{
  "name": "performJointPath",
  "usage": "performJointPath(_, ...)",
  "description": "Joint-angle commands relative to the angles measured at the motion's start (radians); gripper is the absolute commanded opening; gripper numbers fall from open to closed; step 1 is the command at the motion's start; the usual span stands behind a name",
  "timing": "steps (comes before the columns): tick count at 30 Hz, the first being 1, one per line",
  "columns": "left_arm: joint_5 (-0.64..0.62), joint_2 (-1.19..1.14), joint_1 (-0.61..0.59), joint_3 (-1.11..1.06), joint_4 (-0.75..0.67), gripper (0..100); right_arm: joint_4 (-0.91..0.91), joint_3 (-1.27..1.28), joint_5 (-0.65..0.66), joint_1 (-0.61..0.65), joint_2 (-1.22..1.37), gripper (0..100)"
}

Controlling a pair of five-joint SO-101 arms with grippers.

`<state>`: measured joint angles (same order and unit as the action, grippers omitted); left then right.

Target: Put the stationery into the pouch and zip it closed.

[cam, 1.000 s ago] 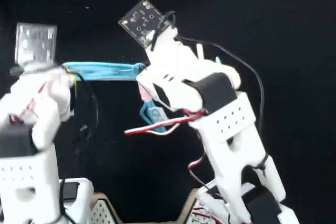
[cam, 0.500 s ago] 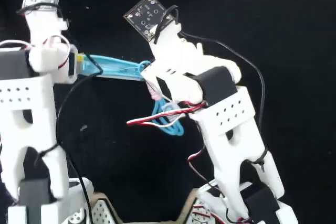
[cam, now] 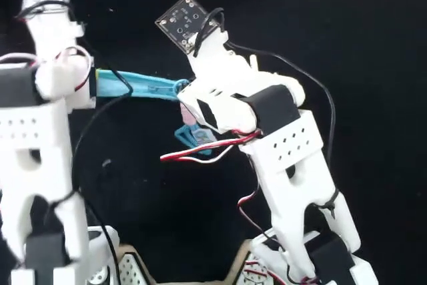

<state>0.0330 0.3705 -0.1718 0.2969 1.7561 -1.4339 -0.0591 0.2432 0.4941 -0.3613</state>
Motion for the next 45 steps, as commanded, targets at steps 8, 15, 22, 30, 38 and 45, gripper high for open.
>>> performJointPath(8, -0.012, 0.226, -0.012, -0.209, 0.002, 3, -0.104, -0.209, 0.008, -0.034, 0.001, 1.1)
performJointPath(15, -0.011, 0.117, -0.015, -0.228, 0.002, 3, -0.060, -0.134, 0.009, -0.092, 0.002, 1.1)
performJointPath(22, -0.011, -0.032, -0.050, -0.147, 0.003, 3, -0.015, -0.050, 0.038, -0.109, 0.002, 1.1)
performJointPath(30, -0.015, -0.038, -0.073, -0.107, 0.003, 13, -0.026, -0.058, 0.043, -0.060, -0.005, 1.9)
performJointPath(38, -0.015, -0.048, -0.073, -0.107, 0.003, 3, -0.252, -0.363, -0.091, 0.095, -0.007, 21.7)
performJointPath(45, -0.012, -0.040, -0.071, -0.148, 0.003, 3, -0.290, -0.453, -0.117, -0.112, 0.002, 12.9)
